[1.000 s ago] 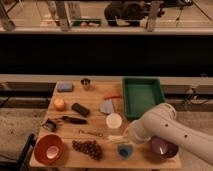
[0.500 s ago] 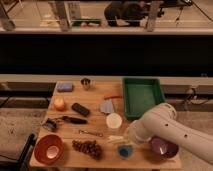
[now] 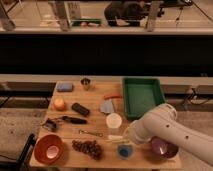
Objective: Place banana in plastic cup
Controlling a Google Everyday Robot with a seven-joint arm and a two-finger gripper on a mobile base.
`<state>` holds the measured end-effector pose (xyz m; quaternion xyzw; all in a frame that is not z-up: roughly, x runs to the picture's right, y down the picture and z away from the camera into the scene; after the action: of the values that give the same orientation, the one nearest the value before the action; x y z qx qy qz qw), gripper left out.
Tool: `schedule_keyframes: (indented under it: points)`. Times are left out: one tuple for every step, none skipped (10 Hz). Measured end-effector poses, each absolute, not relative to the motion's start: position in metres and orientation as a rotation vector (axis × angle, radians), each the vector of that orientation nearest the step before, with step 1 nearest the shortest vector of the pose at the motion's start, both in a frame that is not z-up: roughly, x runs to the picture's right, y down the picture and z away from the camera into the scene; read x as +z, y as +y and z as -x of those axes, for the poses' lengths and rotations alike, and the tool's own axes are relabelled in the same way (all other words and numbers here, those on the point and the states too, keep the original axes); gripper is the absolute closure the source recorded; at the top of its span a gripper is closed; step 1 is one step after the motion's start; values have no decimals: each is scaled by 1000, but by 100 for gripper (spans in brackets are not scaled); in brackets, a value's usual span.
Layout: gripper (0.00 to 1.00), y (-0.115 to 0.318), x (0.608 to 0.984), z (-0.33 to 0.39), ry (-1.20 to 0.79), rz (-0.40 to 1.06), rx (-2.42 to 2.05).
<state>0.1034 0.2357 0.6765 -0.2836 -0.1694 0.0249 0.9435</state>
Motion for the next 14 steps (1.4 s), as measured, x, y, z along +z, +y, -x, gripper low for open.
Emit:
schedule_keyframes:
  points:
    - [98, 235, 674, -103, -347, 574, 52]
    - [98, 235, 671, -102, -352, 571, 54]
    - [98, 235, 668, -101, -356, 571, 56]
    - [98, 237, 664, -99, -359, 573, 60]
    - [98, 240, 660, -99, -362, 578, 67]
    - [98, 244, 657, -97, -366, 584, 74]
    - [98, 248, 655, -96, -369, 589, 81]
    - [98, 250, 653, -95, -371, 593, 86]
    - [98, 254, 651, -93, -376, 593, 92]
    - [98, 256, 651, -92, -379, 591, 95]
    - [98, 257, 652, -91, -380, 588, 95]
    - [98, 258, 654, -90, -379, 580, 95]
    - [98, 258, 657, -91, -375, 573, 98]
    - [98, 260, 659, -93, -370, 569, 103]
